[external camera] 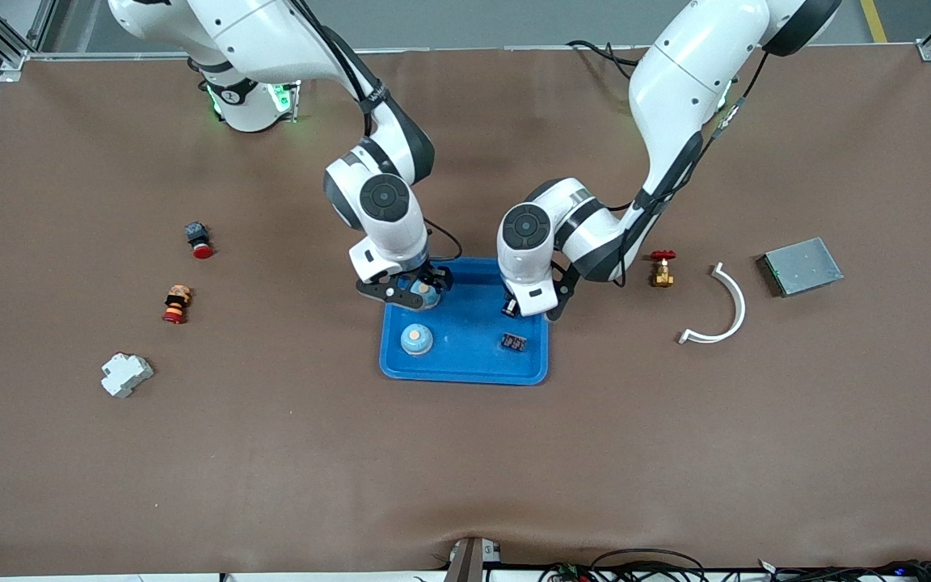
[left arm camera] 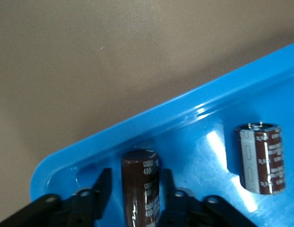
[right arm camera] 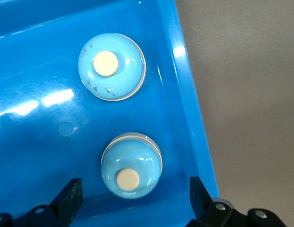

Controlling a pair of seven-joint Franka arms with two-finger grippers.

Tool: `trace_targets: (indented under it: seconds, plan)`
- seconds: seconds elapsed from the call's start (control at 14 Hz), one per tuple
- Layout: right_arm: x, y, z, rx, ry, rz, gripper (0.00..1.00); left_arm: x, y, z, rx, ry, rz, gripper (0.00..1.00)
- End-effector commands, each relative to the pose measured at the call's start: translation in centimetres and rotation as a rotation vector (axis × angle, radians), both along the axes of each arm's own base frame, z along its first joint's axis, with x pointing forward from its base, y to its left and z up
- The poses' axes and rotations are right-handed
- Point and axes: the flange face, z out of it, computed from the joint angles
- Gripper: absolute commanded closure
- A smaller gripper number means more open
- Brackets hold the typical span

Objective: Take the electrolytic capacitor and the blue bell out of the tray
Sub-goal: 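Lower the left gripper onto a capacitor while the right gripper reaches a bell, then lift the capacitor with the left gripper while the right gripper grasps a bell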

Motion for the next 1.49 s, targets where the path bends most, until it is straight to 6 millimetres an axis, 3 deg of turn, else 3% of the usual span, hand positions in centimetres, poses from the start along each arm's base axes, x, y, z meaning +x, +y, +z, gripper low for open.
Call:
trace_targets:
  seconds: [0.0,0.21,0.43,0.64,1.0,1.14,1.21,1.28,1.35,1.42]
  plan:
    - [1.4,0.1,-0.9,-0.02,-0.017,-0.013,0.0,0.5,-0.3,0.1,-0.001,-0.017,0.009,1.0]
    - [1.8,0.4,-1.6,-0.02,-0.016,-0.015,0.0,1.1,-0.2,2.5,-0.008,-0.044,0.017,1.0]
    - [2.1,0.5,-2.3,-0.023,-0.013,-0.016,0.0,2.7,1.1,8.2,0.03,-0.082,0.013,1.0]
    - [2.0,1.2,-3.3,-0.026,-0.01,-0.025,0.0,5.2,6.9,13.4,0.099,-0.042,-0.1,1.0]
    - [1.9,1.4,-3.7,-0.028,-0.006,-0.025,0.0,7.8,16.9,15.4,0.165,0.079,-0.232,1.0]
    - [1.5,1.9,-3.7,-0.028,-0.005,-0.017,0.28,7.5,22.0,14.8,0.156,0.132,-0.313,1.0]
    - [1.1,2.2,-3.7,-0.026,-0.004,-0.011,0.5,7.6,24.8,14.5,0.154,0.148,-0.317,1.0]
    - [0.9,2.5,-3.7,-0.023,-0.001,-0.016,0.82,7.9,27.4,13.9,0.143,0.17,-0.325,1.0]
    - [0.4,3.1,-3.7,-0.022,-0.001,-0.026,1.0,8.3,29.4,13.2,0.129,0.188,-0.316,1.0]
    - [-0.2,3.7,-3.7,-0.024,-0.002,-0.028,1.0,8.5,31.3,12.4,0.118,0.19,-0.289,1.0]
